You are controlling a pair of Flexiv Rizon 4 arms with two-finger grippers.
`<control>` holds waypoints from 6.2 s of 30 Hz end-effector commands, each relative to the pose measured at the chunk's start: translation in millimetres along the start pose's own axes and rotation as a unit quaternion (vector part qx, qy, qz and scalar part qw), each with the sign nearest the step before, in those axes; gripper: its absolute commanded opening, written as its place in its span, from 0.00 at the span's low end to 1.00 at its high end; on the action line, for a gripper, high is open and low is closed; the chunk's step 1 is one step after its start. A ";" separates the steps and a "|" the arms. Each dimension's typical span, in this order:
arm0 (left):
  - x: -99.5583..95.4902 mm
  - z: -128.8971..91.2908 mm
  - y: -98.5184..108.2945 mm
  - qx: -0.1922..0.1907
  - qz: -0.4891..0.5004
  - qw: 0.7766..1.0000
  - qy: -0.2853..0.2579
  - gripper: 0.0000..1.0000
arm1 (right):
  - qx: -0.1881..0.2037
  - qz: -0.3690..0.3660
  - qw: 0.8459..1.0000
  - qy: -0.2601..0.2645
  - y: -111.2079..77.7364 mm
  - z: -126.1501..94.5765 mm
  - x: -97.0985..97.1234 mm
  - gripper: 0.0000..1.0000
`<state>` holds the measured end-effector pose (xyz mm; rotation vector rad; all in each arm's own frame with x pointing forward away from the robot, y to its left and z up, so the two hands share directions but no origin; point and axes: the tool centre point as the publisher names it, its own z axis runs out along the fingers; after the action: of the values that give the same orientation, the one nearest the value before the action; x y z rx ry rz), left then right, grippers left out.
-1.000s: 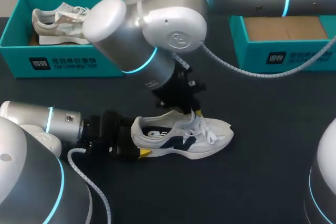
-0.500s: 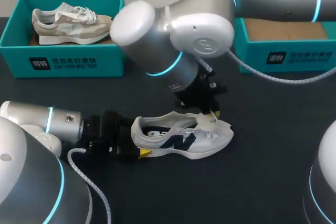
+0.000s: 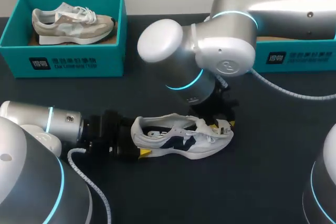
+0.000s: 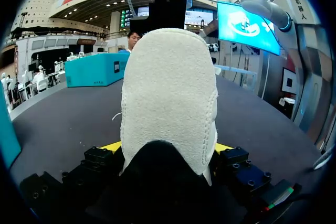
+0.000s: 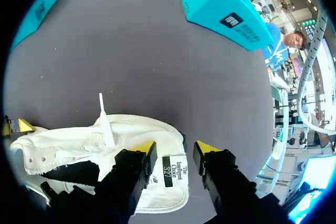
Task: Take the shoe out of the shoebox, open the shoe tongue, remove and reinsert the insole, then place the shoe into the shoebox
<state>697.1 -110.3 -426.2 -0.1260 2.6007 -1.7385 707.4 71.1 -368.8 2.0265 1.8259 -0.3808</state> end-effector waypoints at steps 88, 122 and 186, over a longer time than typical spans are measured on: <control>-0.6 3.4 5.8 -0.001 0.000 1.000 0.000 0.00 | -0.131 -0.587 0.750 0.275 -14.0 -80.4 142.2 0.00; -0.6 3.4 5.8 -0.001 0.000 1.000 0.000 0.00 | -0.155 -0.616 0.749 0.191 -1.8 -61.8 151.7 0.38; -0.6 3.4 5.8 -0.001 0.000 1.000 0.000 0.00 | -0.174 -0.622 0.736 0.201 -4.5 -85.6 92.1 0.00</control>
<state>697.2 -110.2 -426.3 -0.1253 2.6012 -1.7388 713.0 201.5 -335.9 0.3687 3.0234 0.0565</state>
